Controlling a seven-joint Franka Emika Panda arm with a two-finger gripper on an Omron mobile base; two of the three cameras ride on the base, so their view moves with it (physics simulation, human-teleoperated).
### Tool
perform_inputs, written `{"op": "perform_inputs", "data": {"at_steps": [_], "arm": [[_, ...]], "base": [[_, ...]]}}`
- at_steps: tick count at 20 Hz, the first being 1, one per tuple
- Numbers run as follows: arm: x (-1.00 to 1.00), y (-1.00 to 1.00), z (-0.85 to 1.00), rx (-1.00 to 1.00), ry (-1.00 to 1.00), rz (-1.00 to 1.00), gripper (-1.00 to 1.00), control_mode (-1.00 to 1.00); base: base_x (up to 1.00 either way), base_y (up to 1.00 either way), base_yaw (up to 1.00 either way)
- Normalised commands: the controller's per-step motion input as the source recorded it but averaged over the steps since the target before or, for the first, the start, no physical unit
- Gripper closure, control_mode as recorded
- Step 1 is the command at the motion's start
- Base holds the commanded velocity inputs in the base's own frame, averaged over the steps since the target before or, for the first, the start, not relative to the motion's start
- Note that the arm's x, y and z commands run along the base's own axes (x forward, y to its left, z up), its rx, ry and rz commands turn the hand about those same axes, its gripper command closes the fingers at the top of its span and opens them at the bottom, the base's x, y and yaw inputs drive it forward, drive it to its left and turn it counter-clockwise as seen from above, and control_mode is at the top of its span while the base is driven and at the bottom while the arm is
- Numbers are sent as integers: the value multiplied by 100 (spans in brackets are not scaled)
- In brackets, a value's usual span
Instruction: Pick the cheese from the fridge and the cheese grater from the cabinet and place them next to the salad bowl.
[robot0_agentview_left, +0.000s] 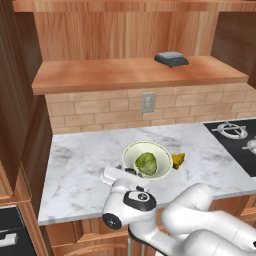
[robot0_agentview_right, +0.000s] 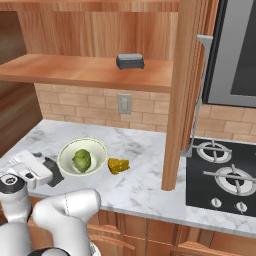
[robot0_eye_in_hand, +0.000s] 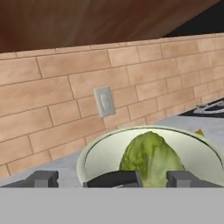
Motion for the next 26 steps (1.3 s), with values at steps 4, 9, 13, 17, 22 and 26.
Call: {"op": "perform_inputs", "data": {"at_steps": [4, 9, 13, 17, 22, 26], "arm": [[-17, -1, 83, 0, -18, 0, -100, -100], [-38, -28, 100, 1, -10, 0, -100, -100], [-52, -41, 100, 3, 0, 0, -100, -100], [-80, -94, 99, 12, 0, -1, -100, -100], [-85, -93, 97, 10, 0, 0, -100, -100], [-100, -87, 95, 8, 3, 0, -100, -100]], "base": [[0, 0, 0], [0, 0, 0], [0, 0, 0], [0, 0, 0], [0, 0, 0], [0, 0, 0]]}}
